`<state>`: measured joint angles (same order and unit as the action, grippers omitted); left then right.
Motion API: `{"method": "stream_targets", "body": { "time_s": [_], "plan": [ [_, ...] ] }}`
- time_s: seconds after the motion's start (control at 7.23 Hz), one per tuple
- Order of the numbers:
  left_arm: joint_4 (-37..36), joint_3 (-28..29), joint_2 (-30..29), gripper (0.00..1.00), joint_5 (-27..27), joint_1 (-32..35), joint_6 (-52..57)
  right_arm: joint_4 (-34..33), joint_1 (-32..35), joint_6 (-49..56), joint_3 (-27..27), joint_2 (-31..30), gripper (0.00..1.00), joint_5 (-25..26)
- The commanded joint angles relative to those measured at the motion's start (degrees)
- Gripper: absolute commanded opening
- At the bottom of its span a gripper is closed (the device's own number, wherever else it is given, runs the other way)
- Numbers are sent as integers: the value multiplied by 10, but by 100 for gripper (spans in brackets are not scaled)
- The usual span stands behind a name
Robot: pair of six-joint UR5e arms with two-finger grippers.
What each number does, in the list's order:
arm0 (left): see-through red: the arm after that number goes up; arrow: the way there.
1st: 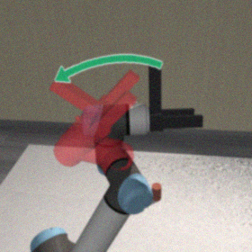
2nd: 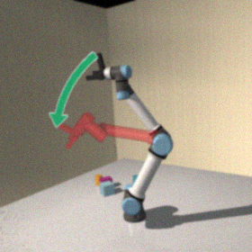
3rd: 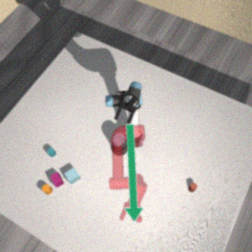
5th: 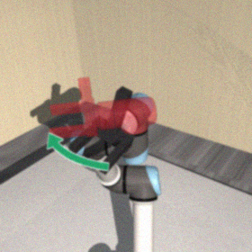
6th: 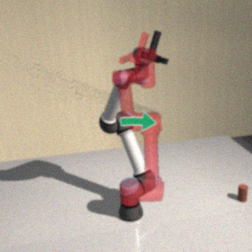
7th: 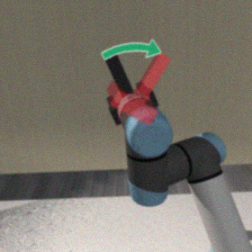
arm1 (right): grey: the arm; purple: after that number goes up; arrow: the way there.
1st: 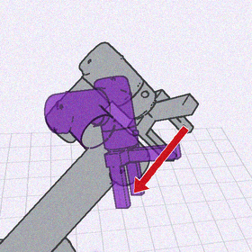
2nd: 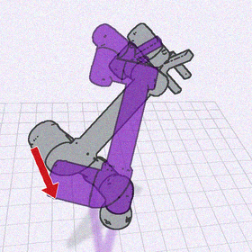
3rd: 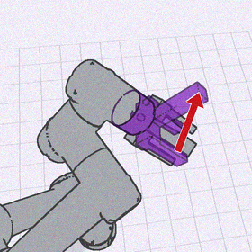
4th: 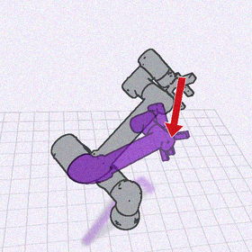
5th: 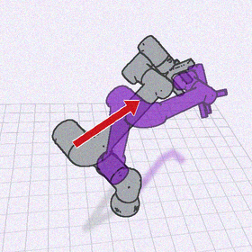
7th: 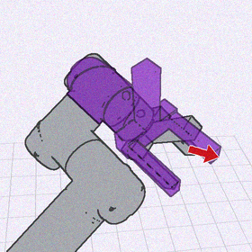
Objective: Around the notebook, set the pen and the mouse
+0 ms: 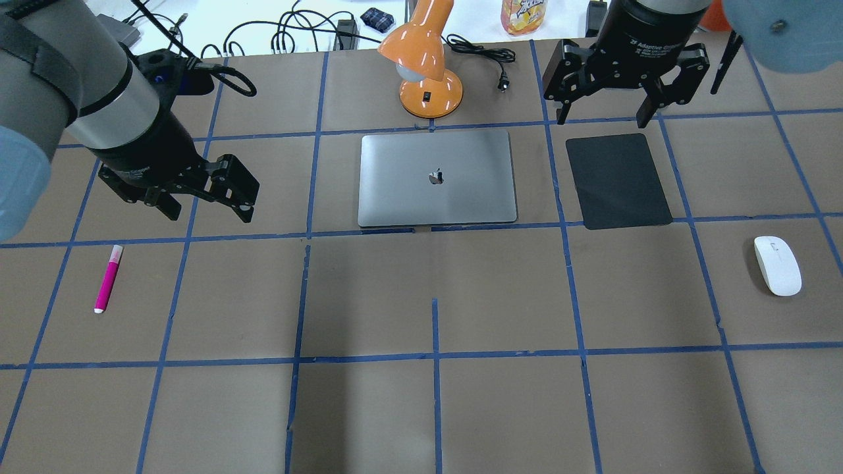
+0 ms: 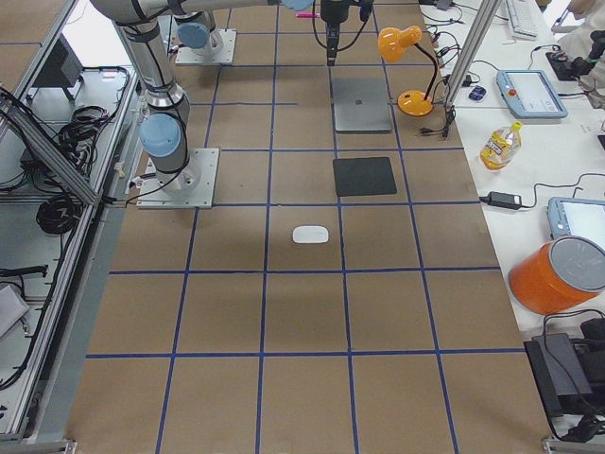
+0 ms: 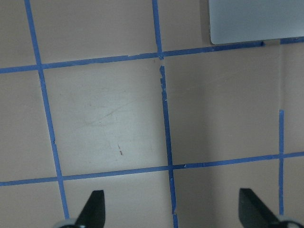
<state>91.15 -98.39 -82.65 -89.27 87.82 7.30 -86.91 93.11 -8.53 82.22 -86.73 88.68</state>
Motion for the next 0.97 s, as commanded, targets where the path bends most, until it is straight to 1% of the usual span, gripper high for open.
{"method": "stream_targets", "body": {
  "time_s": [0.0, 0.55, 0.69, 0.83],
  "plan": [
    [0, 0, 4, 100, 1, 2, 0, -4, -4, 1, 0, 0, 100, 4],
    [1, -2, 11, 100, 1, 0, 0, -4, -6, 1, 0, 1, 100, 4],
    [-2, -2, 9, 100, -2, -3, 2, -2, -25, 4, 3, 1, 100, 8],
    [1, -5, 4, 100, 1, -9, 2, 9, -88, 71, 6, -1, 100, 33]
  ]
}}
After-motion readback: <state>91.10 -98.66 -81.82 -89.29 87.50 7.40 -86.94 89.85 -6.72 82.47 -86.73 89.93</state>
